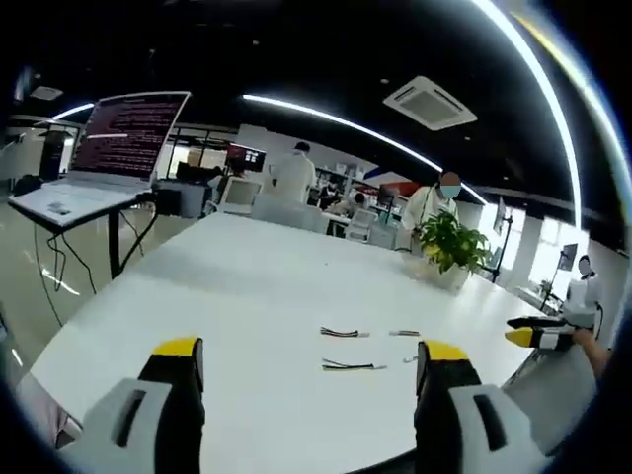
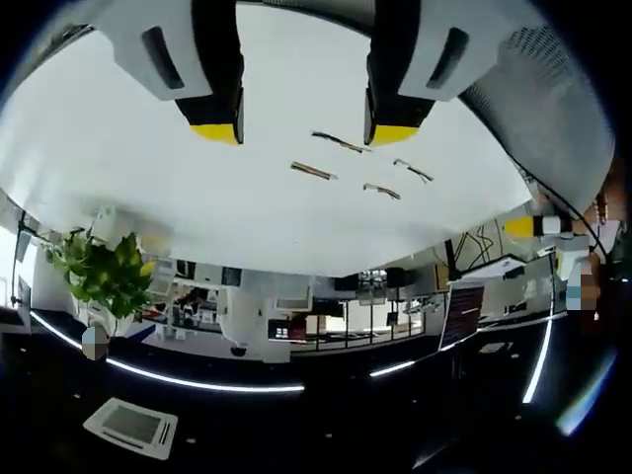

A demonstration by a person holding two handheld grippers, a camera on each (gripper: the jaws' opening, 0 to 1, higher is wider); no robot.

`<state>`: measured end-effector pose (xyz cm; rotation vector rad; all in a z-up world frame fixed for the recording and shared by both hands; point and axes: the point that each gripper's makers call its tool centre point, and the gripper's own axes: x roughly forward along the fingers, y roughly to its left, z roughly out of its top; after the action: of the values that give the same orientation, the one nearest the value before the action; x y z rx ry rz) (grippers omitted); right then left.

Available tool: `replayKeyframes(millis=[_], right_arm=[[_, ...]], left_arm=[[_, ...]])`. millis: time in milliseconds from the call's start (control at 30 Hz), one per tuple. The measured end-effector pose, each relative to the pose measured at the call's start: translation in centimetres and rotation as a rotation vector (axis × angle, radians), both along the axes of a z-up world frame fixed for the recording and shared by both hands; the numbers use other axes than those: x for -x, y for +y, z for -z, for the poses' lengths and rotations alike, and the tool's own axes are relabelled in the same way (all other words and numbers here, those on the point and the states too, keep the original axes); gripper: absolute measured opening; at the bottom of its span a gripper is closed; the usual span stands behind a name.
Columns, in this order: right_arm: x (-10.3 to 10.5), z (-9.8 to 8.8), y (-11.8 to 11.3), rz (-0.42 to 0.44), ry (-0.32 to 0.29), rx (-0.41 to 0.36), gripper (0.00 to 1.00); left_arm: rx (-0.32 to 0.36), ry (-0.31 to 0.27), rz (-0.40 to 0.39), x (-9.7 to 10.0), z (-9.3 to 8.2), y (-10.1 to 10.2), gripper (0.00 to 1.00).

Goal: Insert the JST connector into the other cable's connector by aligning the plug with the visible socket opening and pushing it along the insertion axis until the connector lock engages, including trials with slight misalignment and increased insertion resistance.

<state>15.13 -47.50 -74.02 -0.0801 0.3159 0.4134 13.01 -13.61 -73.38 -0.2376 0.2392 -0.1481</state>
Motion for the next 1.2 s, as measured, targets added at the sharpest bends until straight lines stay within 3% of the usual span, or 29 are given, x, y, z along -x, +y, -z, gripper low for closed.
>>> replayKeyframes(millis=[667, 1200], right_arm=[[0.05, -0.11, 0.15, -0.004, -0.006, -0.004, 0.44], [0.02, 0.52, -0.18, 0.01, 0.03, 0.025, 0.44]], left_arm=[[0.029, -0.009, 0.001, 0.01, -0.12, 0.04, 0.87], [0.032, -0.018, 0.034, -0.1, -0.3, -0.51, 0.84]])
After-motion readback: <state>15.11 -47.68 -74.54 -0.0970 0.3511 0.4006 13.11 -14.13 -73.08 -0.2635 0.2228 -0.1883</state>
